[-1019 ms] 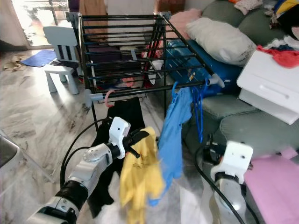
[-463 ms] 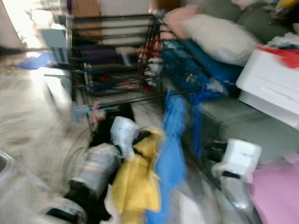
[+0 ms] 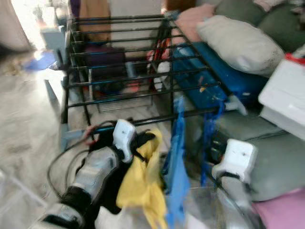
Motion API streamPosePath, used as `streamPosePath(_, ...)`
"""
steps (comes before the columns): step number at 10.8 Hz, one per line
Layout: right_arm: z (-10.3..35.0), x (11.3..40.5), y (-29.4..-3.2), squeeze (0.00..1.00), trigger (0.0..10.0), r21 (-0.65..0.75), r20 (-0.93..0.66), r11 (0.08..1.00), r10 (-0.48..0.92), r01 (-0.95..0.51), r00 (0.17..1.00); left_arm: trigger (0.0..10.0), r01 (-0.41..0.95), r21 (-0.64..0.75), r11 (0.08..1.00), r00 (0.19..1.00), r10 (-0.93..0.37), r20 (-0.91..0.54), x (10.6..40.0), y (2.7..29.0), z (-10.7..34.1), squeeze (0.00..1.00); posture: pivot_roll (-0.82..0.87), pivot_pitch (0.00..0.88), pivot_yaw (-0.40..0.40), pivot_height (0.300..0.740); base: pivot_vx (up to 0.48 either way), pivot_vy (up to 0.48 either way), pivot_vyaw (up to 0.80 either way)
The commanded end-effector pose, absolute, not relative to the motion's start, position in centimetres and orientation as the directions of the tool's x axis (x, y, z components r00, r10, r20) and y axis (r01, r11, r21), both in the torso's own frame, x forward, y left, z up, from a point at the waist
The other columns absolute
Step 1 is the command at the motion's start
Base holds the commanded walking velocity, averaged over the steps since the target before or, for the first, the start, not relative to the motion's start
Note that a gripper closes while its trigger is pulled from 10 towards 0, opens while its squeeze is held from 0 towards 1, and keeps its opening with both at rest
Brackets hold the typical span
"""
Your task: Hang hanger
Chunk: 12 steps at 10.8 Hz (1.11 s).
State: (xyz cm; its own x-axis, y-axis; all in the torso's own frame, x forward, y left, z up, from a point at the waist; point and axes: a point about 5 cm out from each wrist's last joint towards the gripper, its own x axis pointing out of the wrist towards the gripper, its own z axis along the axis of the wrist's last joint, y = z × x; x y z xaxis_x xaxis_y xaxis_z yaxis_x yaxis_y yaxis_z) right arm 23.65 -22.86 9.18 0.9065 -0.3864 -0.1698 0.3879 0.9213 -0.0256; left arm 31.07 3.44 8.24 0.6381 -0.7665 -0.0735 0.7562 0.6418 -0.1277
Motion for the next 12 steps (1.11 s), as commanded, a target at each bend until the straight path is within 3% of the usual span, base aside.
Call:
streamPosePath(1,9.3,24.1,-22.7,0.00,10.0,-0.006,-0.181,0.914,-0.399,0.405,0.899,10.0,0.755,-0.116,0.646,0.643,-0.763,-0.069,31.4,3.8,8.6,0.00,-0.01,0.000,-0.042,0.740,0.000,0.000,0.00)
streamPosePath(8,7.8,28.3,-21.0,0.00,10.0,0.076,-0.310,0.957,-0.245,0.281,0.918,10.0,0.788,-0.132,0.601,0.602,-0.798,-0.043,31.0,3.1,8.9,0.00,0.00,0.000,-0.049,0.740,0.000,0.000,0.00)
streamPosePath(12,7.2,27.8,-21.2,0.00,10.0,0.077,-0.314,0.953,-0.256,0.294,0.914,10.0,0.784,-0.131,0.607,0.607,-0.793,-0.043,31.1,3.4,9.0,0.00,0.00,0.000,-0.040,0.740,0.000,0.000,0.00)
